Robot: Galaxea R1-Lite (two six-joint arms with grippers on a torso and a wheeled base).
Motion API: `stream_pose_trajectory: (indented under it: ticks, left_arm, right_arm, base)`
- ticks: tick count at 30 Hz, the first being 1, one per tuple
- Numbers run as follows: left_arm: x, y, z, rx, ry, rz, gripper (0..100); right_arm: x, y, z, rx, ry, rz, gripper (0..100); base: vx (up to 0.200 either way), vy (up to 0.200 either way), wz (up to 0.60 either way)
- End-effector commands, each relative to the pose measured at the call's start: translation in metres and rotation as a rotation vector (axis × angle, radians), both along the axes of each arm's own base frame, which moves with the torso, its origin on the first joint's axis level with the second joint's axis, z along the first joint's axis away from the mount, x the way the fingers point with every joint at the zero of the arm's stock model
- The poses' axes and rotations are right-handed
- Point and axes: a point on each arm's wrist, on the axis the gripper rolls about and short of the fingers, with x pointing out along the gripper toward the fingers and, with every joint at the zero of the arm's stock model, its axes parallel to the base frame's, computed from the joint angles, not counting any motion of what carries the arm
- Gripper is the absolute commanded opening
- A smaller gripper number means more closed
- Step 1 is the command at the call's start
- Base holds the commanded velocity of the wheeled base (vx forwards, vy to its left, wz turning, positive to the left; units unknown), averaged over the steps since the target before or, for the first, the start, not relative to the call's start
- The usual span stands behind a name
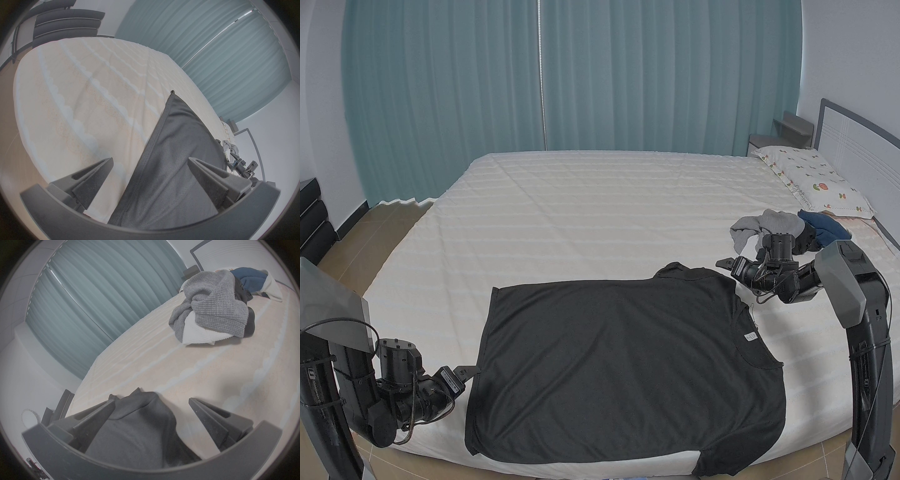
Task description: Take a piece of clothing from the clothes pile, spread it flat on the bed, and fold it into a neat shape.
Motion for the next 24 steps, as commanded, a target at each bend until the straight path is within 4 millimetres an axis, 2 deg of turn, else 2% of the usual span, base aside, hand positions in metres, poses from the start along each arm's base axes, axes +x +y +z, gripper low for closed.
stream_pose_trajectory:
  ticks: [1,2,6,13,18,24]
  left_arm:
    - [0.001,0.0,0.0,-0.001,-0.002,0.001,100]
    - [0.002,0.0,0.0,-0.001,-0.007,0.001,100]
    - [0.002,0.0,0.0,-0.001,-0.007,0.001,100]
    - [0.003,0.0,-0.002,-0.001,-0.002,0.001,100]
    - [0.02,0.001,0.004,0.004,-0.074,0.022,100]
    - [0.04,0.002,0.012,0.0,-0.152,0.031,100]
  right_arm:
    - [0.006,-0.002,-0.017,0.001,0.018,-0.011,100]
    - [0.007,-0.002,-0.02,-0.001,0.021,-0.013,0]
    - [0.008,-0.002,-0.025,0.001,0.019,-0.014,0]
    - [0.01,-0.004,-0.012,0.083,0.001,-0.061,0]
    - [0.003,-0.008,0.002,0.109,0.005,-0.078,0]
    - [0.0,-0.007,0.009,0.134,0.009,-0.077,0]
  base:
    - [0.0,0.0,0.0]
    - [0.0,0.0,0.0]
    - [0.0,0.0,0.0]
    - [0.0,0.0,0.0]
    - [0.0,0.0,0.0]
    - [0.0,0.0,0.0]
